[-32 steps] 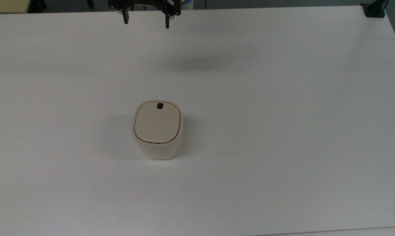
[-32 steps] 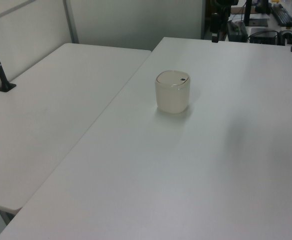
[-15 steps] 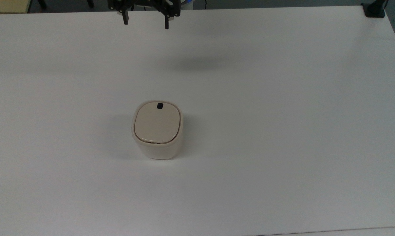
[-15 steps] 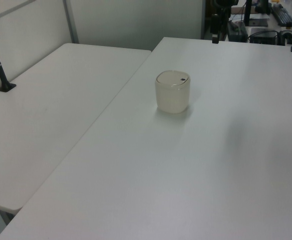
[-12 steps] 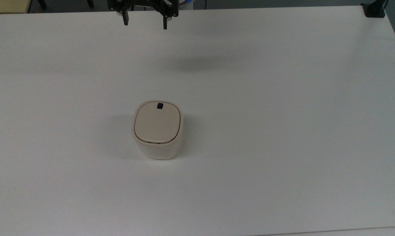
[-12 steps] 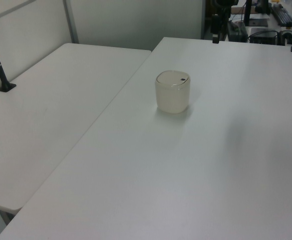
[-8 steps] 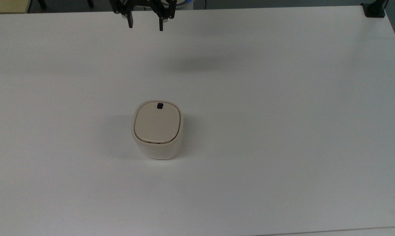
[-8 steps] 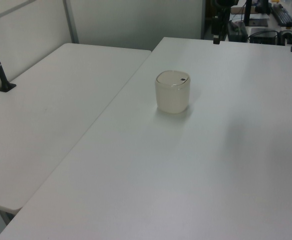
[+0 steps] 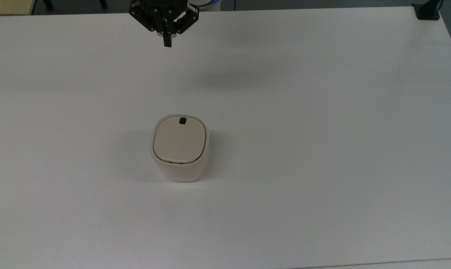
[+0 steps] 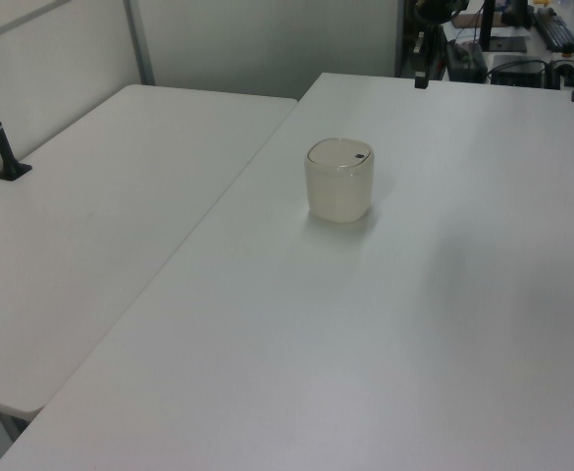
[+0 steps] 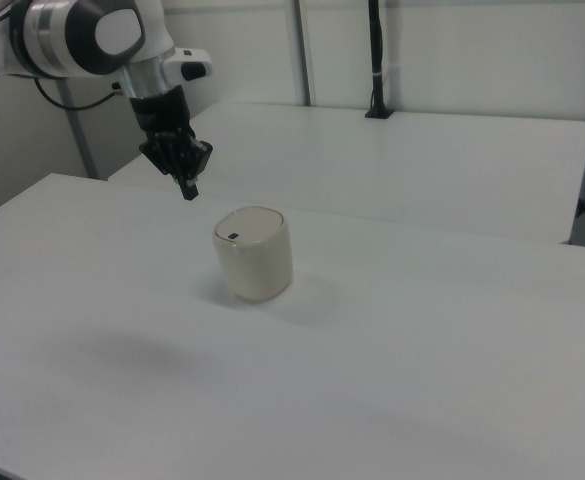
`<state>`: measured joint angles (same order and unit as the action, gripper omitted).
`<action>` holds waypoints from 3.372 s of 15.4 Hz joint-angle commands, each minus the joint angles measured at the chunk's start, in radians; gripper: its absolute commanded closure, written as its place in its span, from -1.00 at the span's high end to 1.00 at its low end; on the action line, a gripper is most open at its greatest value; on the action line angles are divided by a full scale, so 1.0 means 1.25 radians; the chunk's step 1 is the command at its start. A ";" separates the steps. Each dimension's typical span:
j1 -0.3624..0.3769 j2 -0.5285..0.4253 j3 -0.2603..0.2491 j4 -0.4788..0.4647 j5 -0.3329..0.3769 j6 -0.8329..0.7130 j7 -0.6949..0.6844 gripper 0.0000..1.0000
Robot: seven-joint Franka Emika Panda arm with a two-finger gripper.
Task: Open the trash bin
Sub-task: 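Close the gripper and move it down over the bin's lid button, then press the closed gripper down onto the dark button on the lid, then lift the gripper up and away from the bin as the lid pops open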
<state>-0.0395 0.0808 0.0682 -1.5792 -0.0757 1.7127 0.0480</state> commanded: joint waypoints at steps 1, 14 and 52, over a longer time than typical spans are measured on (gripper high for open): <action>-0.010 0.033 0.007 -0.001 0.011 0.073 -0.015 -1.00; 0.023 0.186 0.012 -0.002 0.009 0.321 0.060 -1.00; -0.005 -0.083 -0.015 -0.053 -0.024 -0.035 -0.065 -0.93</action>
<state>-0.0454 0.0748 0.0751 -1.5627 -0.1005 1.7025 0.0450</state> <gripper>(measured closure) 0.982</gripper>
